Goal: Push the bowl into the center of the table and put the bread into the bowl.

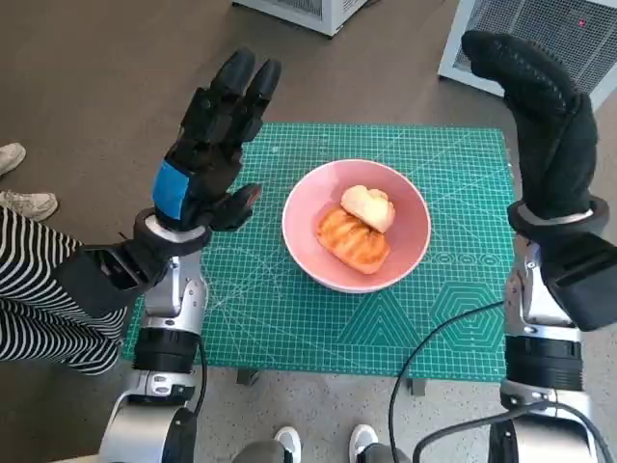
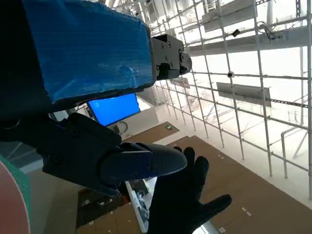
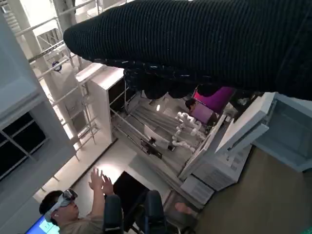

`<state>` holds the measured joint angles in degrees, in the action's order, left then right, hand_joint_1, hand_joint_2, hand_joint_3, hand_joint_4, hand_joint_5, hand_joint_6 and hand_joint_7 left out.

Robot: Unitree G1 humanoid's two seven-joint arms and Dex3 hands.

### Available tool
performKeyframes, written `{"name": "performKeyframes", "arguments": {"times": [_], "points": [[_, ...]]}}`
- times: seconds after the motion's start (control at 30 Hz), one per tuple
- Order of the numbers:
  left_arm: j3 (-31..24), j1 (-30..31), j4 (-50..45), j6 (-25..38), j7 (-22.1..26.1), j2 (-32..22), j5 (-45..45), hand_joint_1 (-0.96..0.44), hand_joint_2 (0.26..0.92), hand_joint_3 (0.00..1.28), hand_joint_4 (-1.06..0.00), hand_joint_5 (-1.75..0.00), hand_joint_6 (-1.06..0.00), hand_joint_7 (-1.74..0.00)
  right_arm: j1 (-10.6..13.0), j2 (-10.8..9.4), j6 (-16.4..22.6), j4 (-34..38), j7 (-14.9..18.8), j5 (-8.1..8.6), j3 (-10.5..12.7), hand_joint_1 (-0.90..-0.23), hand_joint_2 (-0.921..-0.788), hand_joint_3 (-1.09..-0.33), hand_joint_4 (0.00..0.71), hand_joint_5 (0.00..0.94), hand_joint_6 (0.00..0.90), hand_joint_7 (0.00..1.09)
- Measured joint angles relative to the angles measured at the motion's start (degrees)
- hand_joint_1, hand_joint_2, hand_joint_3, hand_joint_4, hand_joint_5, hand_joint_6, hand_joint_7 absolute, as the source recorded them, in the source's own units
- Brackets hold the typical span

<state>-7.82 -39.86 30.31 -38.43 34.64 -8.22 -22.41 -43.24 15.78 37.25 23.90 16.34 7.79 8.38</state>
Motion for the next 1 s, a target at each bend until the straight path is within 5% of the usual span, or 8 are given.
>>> {"name": "performKeyframes", "arguments": {"times": [1.0], "points": [[0.0,0.0,-0.1,3.0,1.6,0.0,-0.4,-0.72,0.921,0.41,-0.03,0.00,-0.05,-0.16,1.4,-0.1,-1.3,-2.7,0.0,-0.31,-0.1,-0.726,-0.921,-0.751,0.159,0.002,-0.001,0.53]]}}
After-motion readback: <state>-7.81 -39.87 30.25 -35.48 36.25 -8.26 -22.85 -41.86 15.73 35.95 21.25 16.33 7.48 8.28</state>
